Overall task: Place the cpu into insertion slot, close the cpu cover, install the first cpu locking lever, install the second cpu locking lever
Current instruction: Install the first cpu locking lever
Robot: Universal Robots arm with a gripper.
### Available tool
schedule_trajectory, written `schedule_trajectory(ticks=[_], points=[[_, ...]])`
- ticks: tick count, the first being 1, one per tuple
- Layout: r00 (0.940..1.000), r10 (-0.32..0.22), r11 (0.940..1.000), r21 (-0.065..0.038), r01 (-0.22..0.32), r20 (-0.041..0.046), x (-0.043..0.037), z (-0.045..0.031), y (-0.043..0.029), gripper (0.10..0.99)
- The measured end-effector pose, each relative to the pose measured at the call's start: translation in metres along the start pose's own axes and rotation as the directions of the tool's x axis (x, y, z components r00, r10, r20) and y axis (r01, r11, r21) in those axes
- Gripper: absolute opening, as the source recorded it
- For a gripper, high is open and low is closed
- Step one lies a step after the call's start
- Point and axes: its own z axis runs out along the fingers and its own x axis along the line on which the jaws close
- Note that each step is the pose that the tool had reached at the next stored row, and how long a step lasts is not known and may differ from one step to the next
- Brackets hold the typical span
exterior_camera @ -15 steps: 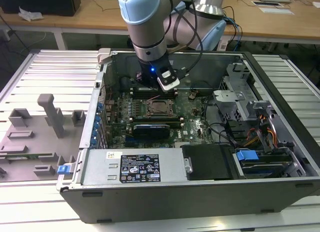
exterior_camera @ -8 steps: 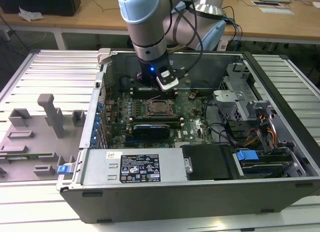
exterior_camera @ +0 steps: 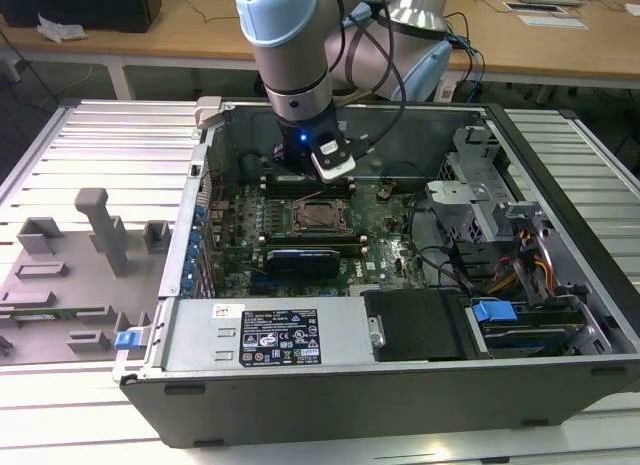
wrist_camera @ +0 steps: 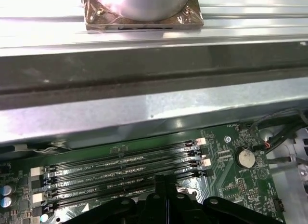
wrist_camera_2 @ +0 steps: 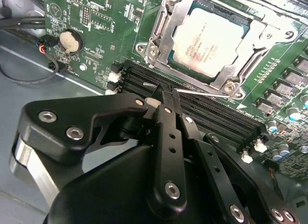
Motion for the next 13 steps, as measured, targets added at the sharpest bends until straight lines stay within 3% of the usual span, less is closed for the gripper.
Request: schedule_trajectory(ticks=[2,13], points=[[0.9999,0.015,0.9999,0.005,-0.015,0.0045,0.0005,0.0015,0.0004,0.106],[0.9991,0.040,0.9991,0.012,-0.041,0.0120,0.0020,0.0047,0.0026,0.106]])
